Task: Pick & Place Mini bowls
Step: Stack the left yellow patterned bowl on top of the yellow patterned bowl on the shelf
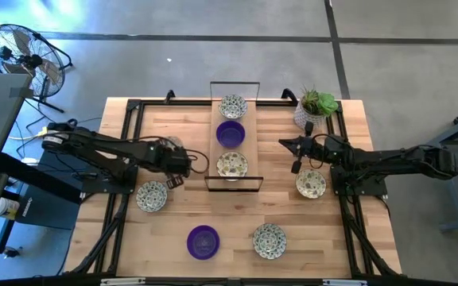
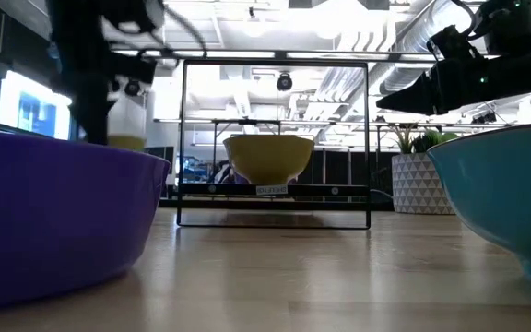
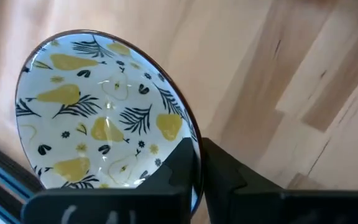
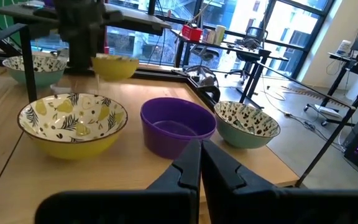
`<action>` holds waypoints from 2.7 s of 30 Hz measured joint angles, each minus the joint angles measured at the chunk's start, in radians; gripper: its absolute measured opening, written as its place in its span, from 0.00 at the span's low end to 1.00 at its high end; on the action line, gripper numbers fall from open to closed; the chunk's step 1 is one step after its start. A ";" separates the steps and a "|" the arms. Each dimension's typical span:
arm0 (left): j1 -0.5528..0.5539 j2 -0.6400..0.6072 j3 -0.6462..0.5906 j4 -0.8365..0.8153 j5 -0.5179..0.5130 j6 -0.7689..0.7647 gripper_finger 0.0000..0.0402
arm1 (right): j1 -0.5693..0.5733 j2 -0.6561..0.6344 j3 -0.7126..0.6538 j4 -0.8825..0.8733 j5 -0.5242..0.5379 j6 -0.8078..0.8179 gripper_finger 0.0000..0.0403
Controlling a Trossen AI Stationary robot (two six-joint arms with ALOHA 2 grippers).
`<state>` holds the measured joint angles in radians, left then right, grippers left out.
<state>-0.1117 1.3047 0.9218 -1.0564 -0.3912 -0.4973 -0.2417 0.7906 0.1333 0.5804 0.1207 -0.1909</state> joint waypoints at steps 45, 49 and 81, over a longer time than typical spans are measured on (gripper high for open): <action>0.114 0.287 0.618 0.148 0.359 1.300 0.01 | 0.000 0.002 0.000 -0.003 -0.001 0.000 0.00; 0.116 0.318 0.618 0.165 0.377 1.320 0.01 | 0.000 0.002 0.000 -0.002 0.000 0.000 0.00; 0.165 0.432 0.617 0.148 0.479 1.330 0.01 | 0.000 0.001 0.000 -0.013 0.000 0.000 0.00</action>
<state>0.0528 1.7363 1.5387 -0.9087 0.0875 0.8323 -0.2417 0.7918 0.1333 0.5674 0.1206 -0.1913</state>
